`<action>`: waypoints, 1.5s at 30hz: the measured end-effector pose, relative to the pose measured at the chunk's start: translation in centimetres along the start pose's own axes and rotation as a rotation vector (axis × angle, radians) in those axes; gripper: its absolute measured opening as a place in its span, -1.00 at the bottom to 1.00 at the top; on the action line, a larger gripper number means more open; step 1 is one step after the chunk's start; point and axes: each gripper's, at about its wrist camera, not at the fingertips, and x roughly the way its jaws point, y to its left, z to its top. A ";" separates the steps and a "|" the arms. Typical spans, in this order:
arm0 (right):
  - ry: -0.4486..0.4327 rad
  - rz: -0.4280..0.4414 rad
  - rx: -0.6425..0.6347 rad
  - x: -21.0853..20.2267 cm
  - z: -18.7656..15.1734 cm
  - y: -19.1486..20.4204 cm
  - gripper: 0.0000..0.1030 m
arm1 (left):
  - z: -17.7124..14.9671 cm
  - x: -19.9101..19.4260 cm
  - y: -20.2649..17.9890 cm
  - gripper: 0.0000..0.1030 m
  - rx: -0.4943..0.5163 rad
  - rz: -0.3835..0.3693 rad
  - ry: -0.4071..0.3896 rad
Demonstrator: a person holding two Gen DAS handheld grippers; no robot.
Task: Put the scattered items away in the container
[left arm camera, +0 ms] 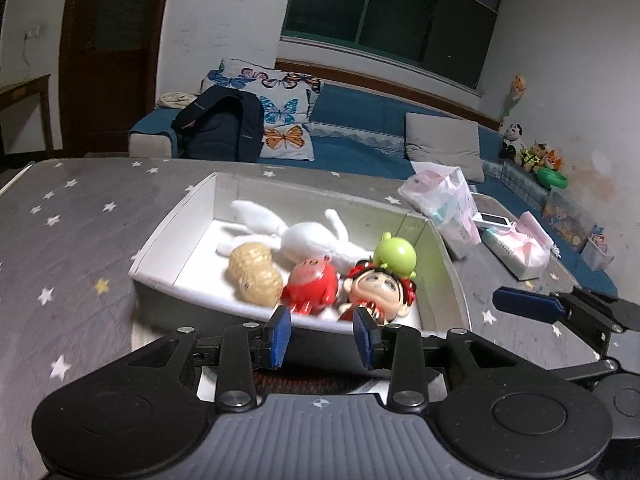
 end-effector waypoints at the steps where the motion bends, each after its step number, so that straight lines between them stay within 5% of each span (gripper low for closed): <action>1: 0.000 0.000 0.012 -0.2 -0.4 0.1 0.61 | -0.3 -0.3 0.1 -0.28 -0.003 0.005 0.000; 22: -0.018 -0.038 0.062 -2.9 -4.5 3.0 1.00 | -5.0 -4.1 1.1 -0.28 -0.013 0.067 -0.013; 45: -0.010 -0.033 0.133 -3.6 -5.8 3.5 1.00 | -6.6 -5.8 0.2 -0.29 0.046 0.140 -0.050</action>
